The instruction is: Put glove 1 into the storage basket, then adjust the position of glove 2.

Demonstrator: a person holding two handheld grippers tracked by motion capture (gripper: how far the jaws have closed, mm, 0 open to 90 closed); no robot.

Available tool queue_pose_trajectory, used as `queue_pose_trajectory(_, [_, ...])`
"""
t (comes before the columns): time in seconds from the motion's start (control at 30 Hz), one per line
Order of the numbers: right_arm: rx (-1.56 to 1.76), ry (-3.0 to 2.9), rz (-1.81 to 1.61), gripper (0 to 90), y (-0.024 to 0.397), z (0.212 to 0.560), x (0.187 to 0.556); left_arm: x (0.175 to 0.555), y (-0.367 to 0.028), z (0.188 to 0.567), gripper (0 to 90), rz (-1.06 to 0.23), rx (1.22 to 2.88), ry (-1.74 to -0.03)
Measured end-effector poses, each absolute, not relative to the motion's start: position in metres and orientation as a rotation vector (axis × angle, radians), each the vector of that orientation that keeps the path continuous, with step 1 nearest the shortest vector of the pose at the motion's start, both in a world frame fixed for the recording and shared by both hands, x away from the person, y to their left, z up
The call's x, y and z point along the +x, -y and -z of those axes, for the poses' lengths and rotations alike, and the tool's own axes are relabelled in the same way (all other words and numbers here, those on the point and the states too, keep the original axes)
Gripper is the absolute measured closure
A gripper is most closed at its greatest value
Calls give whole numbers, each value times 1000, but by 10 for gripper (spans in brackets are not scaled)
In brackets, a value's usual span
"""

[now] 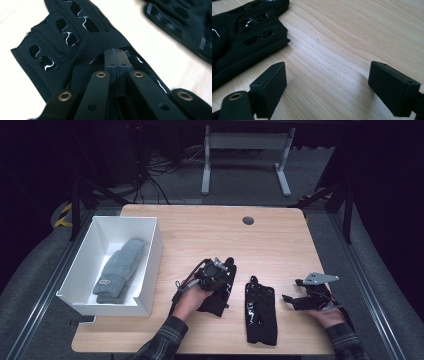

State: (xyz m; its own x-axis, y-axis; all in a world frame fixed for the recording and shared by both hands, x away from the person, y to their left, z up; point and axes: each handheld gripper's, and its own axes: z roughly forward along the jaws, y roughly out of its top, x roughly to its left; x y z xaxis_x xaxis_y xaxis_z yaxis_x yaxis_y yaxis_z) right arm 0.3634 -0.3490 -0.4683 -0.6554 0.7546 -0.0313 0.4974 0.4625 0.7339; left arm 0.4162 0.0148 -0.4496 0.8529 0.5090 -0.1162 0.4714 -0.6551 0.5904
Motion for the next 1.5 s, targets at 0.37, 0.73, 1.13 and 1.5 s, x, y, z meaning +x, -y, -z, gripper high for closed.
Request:
queue_pose_trajectory(0.37, [1057, -2364, -1014, 157, 349, 468, 364, 377, -22, 452, 900, -35, 2386, -675])
queue_pose_trajectory(0.73, [1057, -2364, -1014, 156, 349, 468, 364, 375, -46, 434, 700, -129, 2298, -720])
queue_pose_trajectory(1.13, [1057, -2364, -1014, 156, 349, 468, 364, 392, -78, 447, 574, -170, 2282, -898])
queue_pose_trajectory(1.5, [1057, -2364, -1014, 156, 349, 468, 364, 388, -64, 456, 701, -128, 2324, -866])
